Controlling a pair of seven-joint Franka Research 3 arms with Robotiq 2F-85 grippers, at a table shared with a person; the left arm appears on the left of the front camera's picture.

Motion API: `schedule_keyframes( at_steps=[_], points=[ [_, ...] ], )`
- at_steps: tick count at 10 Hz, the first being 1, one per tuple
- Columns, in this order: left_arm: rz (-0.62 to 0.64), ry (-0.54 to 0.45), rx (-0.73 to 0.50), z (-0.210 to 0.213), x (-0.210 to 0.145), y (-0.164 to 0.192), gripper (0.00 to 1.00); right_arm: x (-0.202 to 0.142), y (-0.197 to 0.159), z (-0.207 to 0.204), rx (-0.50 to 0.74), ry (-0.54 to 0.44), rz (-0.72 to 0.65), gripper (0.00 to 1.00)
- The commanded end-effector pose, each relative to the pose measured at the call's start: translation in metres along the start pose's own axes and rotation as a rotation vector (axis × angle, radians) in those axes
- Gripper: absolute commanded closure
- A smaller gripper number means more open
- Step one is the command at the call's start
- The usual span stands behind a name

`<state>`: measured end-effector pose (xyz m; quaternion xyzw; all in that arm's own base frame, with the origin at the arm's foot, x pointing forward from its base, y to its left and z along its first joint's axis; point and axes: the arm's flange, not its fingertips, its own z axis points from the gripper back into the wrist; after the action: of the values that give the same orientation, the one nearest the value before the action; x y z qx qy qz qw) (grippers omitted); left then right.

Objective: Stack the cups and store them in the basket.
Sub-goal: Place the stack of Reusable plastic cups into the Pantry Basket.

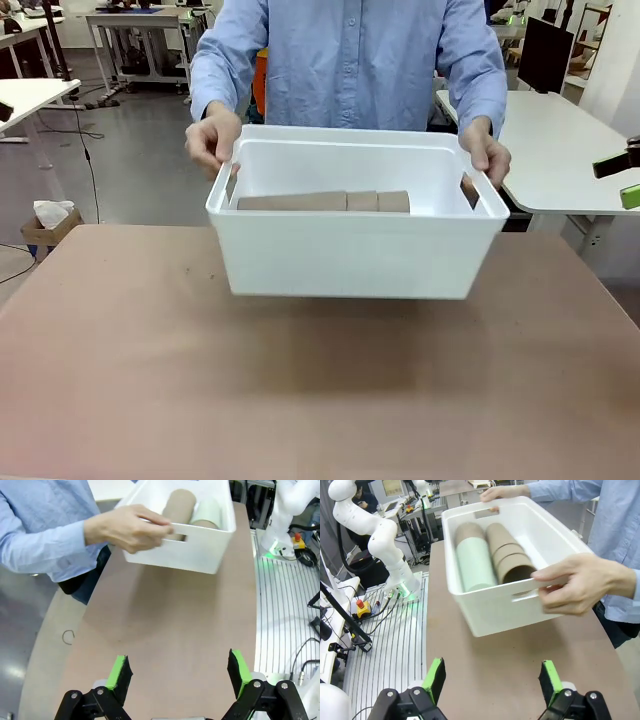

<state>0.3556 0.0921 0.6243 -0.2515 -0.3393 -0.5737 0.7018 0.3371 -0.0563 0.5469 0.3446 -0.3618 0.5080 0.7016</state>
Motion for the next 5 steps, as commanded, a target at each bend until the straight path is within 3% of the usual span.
schedule_keyframes(
  at_steps=[1,5],
  points=[
    [0.009,-0.014,-0.006,0.0012,0.0031,-0.001,0.0,0.003,0.0015,-0.0005,0.0,-0.017,-0.011,0.0],
    [0.009,-0.014,-0.006,0.0012,0.0031,-0.001,0.0,0.003,0.0015,-0.0005,0.0,-0.017,-0.011,0.0]
  ],
)
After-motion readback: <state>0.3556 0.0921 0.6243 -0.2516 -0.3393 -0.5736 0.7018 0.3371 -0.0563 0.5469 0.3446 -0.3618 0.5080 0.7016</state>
